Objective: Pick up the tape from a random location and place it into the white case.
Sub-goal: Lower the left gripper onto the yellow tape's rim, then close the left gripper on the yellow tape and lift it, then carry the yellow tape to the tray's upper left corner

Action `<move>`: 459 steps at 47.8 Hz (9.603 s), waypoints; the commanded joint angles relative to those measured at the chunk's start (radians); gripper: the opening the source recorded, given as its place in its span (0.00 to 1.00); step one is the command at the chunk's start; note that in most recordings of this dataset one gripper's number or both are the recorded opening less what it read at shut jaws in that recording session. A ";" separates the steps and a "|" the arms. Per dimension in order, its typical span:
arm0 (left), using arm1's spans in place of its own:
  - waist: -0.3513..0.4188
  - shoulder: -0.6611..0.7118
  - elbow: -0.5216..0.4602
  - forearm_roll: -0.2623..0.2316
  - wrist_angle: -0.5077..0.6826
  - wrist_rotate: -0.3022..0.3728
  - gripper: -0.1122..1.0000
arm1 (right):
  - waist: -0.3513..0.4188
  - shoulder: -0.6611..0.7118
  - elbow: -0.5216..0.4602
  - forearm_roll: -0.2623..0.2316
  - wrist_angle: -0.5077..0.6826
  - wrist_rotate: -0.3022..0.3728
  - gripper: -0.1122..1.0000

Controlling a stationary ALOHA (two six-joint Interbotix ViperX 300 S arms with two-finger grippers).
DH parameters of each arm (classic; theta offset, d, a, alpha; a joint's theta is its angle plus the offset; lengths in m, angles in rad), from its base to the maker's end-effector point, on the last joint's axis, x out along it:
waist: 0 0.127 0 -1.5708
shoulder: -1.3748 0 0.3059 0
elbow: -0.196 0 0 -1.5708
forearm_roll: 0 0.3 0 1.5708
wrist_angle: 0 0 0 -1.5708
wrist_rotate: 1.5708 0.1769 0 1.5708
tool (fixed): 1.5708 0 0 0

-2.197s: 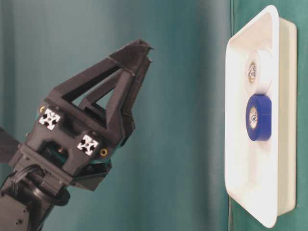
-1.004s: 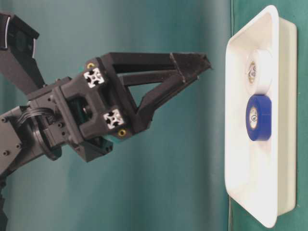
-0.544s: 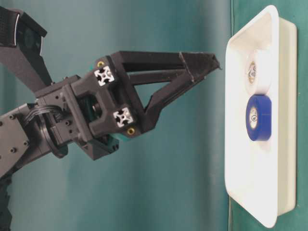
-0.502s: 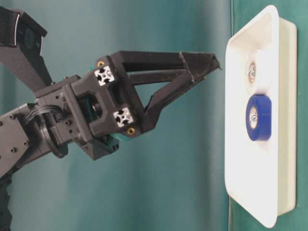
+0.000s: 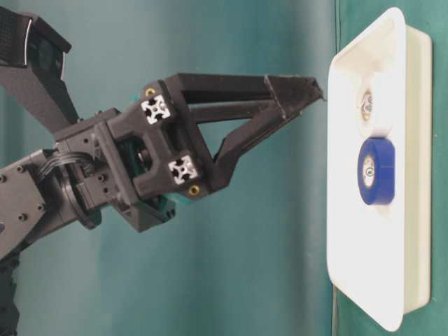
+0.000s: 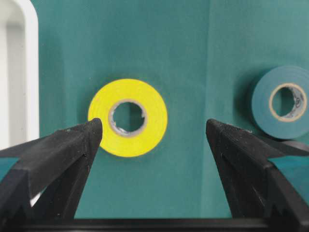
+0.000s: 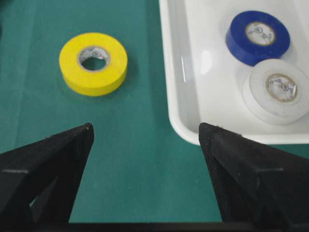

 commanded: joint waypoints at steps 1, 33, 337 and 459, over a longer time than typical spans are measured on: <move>-0.003 -0.017 -0.011 0.002 -0.006 -0.005 0.96 | 0.002 0.003 -0.026 -0.003 -0.005 -0.002 0.88; -0.003 0.020 0.012 0.002 -0.044 -0.021 0.96 | 0.002 0.003 -0.026 -0.008 -0.005 -0.003 0.88; -0.038 -0.124 -0.055 0.015 0.127 -0.032 0.30 | -0.008 0.051 -0.023 -0.018 -0.008 -0.003 0.88; 0.488 -0.397 0.351 0.014 -0.046 0.021 0.30 | -0.009 0.051 -0.026 -0.034 -0.003 -0.003 0.88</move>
